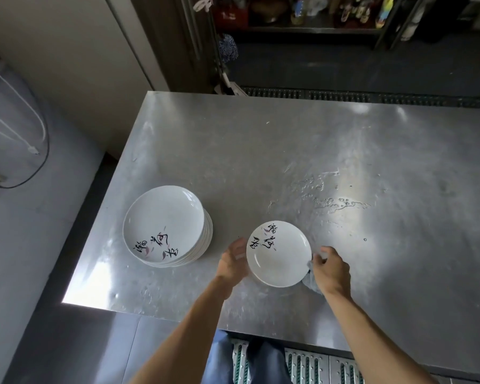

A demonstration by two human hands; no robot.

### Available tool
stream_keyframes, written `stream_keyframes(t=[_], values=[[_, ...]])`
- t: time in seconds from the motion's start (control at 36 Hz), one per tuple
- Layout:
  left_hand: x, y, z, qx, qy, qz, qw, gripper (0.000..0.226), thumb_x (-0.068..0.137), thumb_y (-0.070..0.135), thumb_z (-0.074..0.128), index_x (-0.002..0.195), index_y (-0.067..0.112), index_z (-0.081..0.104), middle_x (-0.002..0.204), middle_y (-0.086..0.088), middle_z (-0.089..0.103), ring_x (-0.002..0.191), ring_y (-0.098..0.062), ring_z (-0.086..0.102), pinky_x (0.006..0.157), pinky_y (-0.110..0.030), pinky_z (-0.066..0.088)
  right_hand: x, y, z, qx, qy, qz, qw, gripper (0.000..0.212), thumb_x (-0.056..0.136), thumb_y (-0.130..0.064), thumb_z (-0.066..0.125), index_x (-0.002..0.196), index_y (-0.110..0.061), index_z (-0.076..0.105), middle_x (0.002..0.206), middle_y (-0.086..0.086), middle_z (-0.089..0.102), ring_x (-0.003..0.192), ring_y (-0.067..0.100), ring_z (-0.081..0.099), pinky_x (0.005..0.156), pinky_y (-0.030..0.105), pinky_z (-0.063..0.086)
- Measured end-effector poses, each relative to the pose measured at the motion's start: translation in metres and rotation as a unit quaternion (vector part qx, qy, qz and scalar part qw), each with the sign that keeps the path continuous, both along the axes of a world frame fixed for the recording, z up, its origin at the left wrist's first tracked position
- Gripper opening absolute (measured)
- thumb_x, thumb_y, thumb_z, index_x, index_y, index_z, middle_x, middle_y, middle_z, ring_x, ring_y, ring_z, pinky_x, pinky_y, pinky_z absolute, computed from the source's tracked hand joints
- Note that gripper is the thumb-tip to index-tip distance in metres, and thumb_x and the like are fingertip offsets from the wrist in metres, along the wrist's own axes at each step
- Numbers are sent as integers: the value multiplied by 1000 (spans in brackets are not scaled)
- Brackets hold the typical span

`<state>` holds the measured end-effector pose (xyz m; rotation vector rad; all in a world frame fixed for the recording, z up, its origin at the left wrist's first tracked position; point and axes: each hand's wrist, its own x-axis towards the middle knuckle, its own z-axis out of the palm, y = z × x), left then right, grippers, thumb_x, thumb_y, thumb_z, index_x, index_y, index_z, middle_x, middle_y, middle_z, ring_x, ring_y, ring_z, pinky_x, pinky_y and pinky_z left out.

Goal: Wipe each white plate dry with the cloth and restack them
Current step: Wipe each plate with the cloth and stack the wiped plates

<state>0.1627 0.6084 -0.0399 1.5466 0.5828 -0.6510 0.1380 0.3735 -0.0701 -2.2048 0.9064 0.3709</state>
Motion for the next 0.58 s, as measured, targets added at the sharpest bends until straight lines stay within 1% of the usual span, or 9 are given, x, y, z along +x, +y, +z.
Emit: stream_keyframes(t=[0.08, 0.14, 0.17, 0.22, 0.31, 0.36, 0.42, 0.47, 0.58], values=[[10, 1, 8, 108, -73, -76, 989, 55, 83, -13, 50, 114, 31, 65, 97, 15, 69, 104, -23, 67, 89, -29, 53, 10, 9, 9, 34, -58, -20, 998, 19, 97, -27, 57, 114, -27, 65, 108, 4, 74, 100, 32, 67, 86, 36, 53], [19, 1, 18, 112, -94, -114, 983, 52, 87, -10, 52, 115, 33, 64, 100, 19, 68, 109, -15, 67, 87, -13, 50, 20, 18, 17, 61, -100, -28, 993, 16, 96, -24, 58, 109, -25, 68, 103, 4, 74, 99, 30, 67, 87, 36, 53], [23, 2, 23, 108, -100, -132, 980, 49, 90, -6, 54, 120, 30, 65, 106, 13, 70, 112, -16, 67, 89, -12, 49, 25, 24, 23, 74, -119, -31, 990, 15, 97, -23, 58, 108, -23, 69, 101, 3, 73, 98, 28, 67, 87, 35, 53], [32, 5, 35, 99, -128, -156, 974, 46, 90, 4, 55, 130, 23, 66, 118, 0, 71, 116, -22, 68, 100, -27, 52, 37, 38, 36, 107, -156, -32, 981, 13, 98, -24, 59, 106, -21, 69, 98, 1, 71, 97, 25, 66, 86, 32, 50], [46, 10, 64, 87, -181, -155, 967, 52, 80, 14, 51, 128, 25, 67, 111, 0, 71, 110, -23, 70, 102, -35, 53, 54, 64, 63, 157, -209, -23, 965, 8, 98, -27, 61, 99, -25, 69, 96, -5, 72, 92, 15, 67, 82, 24, 48], [54, 18, 82, 80, -215, -144, 963, 43, 84, 10, 54, 120, 29, 66, 104, 5, 69, 98, -13, 70, 100, -33, 53, 64, 83, 83, 182, -249, -11, 951, 7, 98, -26, 63, 96, -27, 69, 95, -9, 72, 87, 2, 66, 75, 10, 47], [60, 33, 96, 89, -258, -137, 952, 40, 93, 0, 57, 119, 30, 66, 107, 6, 71, 95, -1, 69, 96, -25, 54, 74, 103, 104, 203, -287, 9, 936, 6, 95, -23, 66, 96, -26, 72, 94, -14, 73, 84, -4, 65, 72, 4, 44], [62, 54, 110, 118, -301, -125, 938, 39, 96, -2, 58, 121, 25, 69, 112, 4, 73, 97, 2, 69, 93, -16, 52, 82, 124, 123, 222, -314, 39, 923, 7, 92, -25, 71, 99, -26, 73, 94, -16, 73, 86, -5, 65, 74, 5, 45], [60, 106, 127, 231, -351, -74, 904, 41, 95, -4, 54, 122, 19, 73, 107, 16, 68, 88, 15, 62, 82, -2, 42, 94, 166, 150, 222, -342, 127, 904, 16, 85, -30, 79, 99, -33, 72, 101, -14, 71, 94, -2, 65, 80, 9, 47]])
